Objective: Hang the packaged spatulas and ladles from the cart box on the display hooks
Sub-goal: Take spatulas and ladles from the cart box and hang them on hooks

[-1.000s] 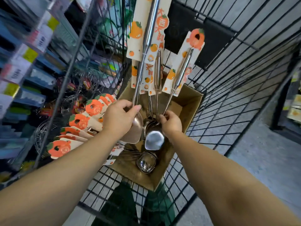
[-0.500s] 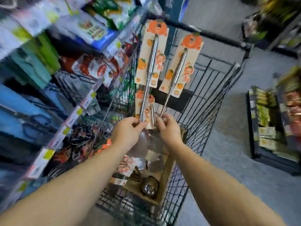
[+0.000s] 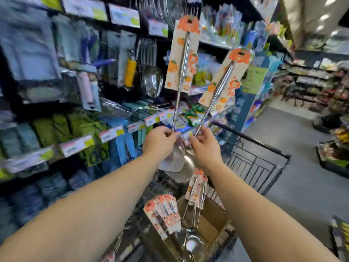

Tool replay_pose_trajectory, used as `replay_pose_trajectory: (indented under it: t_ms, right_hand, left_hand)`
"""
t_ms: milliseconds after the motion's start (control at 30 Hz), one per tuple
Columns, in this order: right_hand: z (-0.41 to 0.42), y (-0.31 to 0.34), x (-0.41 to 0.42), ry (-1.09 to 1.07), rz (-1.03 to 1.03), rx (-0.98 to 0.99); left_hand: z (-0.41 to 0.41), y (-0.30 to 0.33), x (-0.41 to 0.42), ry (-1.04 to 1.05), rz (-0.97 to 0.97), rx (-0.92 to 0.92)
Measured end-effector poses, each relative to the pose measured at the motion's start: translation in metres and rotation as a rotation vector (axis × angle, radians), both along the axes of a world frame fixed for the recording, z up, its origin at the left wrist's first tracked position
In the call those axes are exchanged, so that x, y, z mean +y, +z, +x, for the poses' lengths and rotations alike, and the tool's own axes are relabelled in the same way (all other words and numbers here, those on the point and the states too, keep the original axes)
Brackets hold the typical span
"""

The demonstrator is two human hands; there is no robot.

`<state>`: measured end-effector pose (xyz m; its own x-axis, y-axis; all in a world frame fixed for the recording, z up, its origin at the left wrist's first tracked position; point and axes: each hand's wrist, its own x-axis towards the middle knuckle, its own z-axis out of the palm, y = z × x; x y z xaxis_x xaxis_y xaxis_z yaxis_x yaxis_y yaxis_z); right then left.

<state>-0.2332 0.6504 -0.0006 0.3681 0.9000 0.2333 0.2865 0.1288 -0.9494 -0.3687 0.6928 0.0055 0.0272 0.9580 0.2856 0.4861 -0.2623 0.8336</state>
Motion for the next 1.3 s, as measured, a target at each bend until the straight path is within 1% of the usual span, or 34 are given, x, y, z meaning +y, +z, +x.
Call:
replay_pose_trajectory:
  t_ms: [200, 300, 467, 667, 767, 933, 1133, 1300]
  right_hand:
    - [-0.099, 0.064, -0.032, 0.151, 0.091, -0.124]
    - [-0.160, 0.092, -0.051, 0.261, 0.140, -0.189]
    - [-0.277, 0.126, -0.097, 0.431, 0.243, -0.220]
    - [-0.447, 0.154, -0.174, 0.660, 0.356, -0.148]
    - [-0.539, 0.159, -0.216, 0.755, 0.406, -0.104]
    - [-0.667, 0.180, -0.278, 0.889, 0.454, -0.064]
    - [-0.775, 0.231, -0.331, 1.016, 0.508, -0.051]
    - [-0.838, 0.268, -0.350, 1.110, 0.575, -0.037]
  left_hand:
    - [-0.106, 0.077, -0.063, 0.170, 0.107, -0.061]
    - [-0.171, 0.100, -0.094, 0.249, 0.156, -0.060]
    - [-0.291, 0.127, -0.154, 0.381, 0.197, -0.043]
    - [-0.456, 0.157, -0.256, 0.537, 0.295, 0.007]
    - [-0.540, 0.164, -0.311, 0.608, 0.332, -0.007]
    - [-0.654, 0.191, -0.398, 0.736, 0.406, -0.006]
    - [-0.755, 0.231, -0.473, 0.906, 0.468, -0.018]
    - [-0.807, 0.255, -0.506, 0.997, 0.535, 0.013]
